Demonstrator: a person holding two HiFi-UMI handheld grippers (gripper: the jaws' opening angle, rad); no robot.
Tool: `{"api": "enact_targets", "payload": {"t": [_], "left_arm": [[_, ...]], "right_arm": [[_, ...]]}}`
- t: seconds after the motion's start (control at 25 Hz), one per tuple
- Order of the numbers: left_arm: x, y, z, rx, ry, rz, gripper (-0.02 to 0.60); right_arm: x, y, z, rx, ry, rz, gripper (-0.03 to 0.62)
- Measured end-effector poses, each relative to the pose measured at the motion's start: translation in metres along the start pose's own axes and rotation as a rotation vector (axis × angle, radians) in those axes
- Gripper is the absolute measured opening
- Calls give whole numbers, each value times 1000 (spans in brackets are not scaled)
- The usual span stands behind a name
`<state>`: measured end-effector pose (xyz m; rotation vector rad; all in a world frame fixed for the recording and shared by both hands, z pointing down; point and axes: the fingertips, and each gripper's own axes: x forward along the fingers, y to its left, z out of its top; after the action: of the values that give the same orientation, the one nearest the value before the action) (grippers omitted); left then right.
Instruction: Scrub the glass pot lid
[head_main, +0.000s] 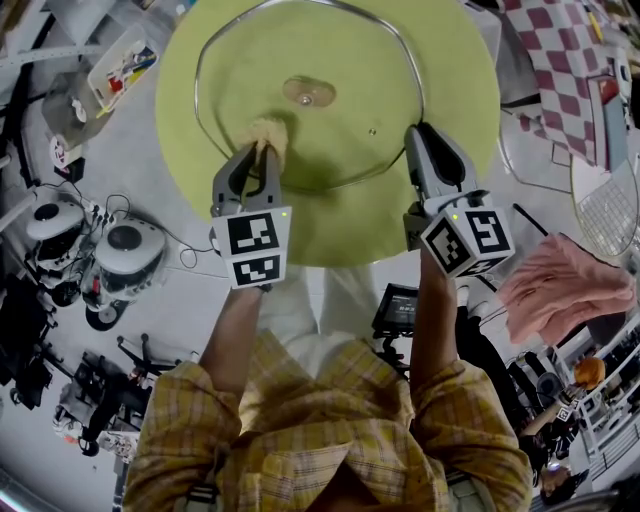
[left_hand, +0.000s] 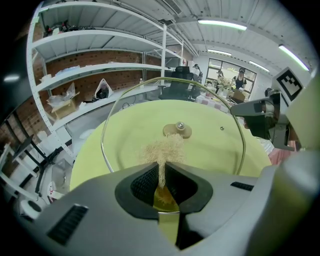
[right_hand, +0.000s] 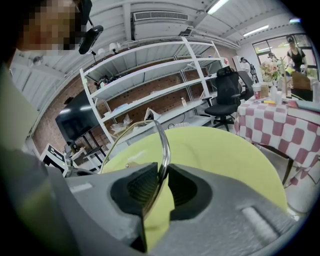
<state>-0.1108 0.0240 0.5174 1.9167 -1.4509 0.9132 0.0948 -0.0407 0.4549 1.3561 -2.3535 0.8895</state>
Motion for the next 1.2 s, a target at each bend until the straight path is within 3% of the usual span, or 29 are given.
{"api": "enact_targets", "payload": {"t": [0.48,1.2], "left_arm": [[3,-35,1,-1,5,-64,43],[6,-60,9,-145,5,-112,43]], "right_arm": [[0,1,-1,-7,14,1,64],[6,-9,-7,-33,91,-27,61]]}}
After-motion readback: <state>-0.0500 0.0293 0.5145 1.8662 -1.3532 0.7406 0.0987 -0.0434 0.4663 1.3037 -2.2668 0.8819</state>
